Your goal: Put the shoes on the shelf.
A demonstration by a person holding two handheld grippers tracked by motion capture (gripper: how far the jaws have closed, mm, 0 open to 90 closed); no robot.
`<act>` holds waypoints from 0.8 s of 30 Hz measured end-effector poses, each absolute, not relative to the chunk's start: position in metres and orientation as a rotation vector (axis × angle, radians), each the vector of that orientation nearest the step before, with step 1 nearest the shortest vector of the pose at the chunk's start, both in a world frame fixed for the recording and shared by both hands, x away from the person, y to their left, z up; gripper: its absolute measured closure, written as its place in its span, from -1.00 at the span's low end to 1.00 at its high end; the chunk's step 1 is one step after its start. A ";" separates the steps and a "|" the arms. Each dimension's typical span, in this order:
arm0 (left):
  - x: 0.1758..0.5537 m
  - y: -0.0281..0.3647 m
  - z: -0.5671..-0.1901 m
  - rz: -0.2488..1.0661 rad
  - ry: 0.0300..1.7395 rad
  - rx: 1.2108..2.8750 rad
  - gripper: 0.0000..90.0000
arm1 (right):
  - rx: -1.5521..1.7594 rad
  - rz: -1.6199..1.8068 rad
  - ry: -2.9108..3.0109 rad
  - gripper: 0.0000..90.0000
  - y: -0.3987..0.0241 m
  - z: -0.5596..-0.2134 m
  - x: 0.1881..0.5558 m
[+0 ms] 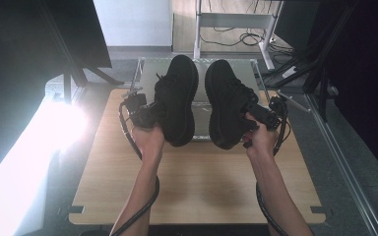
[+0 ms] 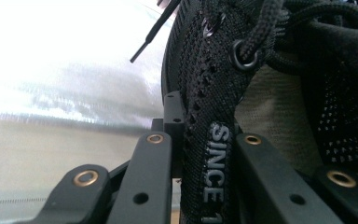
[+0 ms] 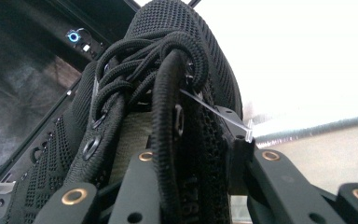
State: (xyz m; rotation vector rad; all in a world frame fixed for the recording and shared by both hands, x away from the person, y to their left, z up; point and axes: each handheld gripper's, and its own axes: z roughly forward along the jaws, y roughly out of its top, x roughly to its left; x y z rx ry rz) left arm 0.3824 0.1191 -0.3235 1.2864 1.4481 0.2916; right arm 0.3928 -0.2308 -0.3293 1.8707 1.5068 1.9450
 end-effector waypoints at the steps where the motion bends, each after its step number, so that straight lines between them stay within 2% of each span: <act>1: 0.385 0.119 -0.322 0.293 1.455 1.284 0.80 | 1.878 1.944 1.502 0.64 -0.231 -0.328 0.396; 24: 0.447 0.109 -0.305 0.298 1.533 1.280 0.79 | 1.948 1.841 1.480 0.64 -0.227 -0.308 0.459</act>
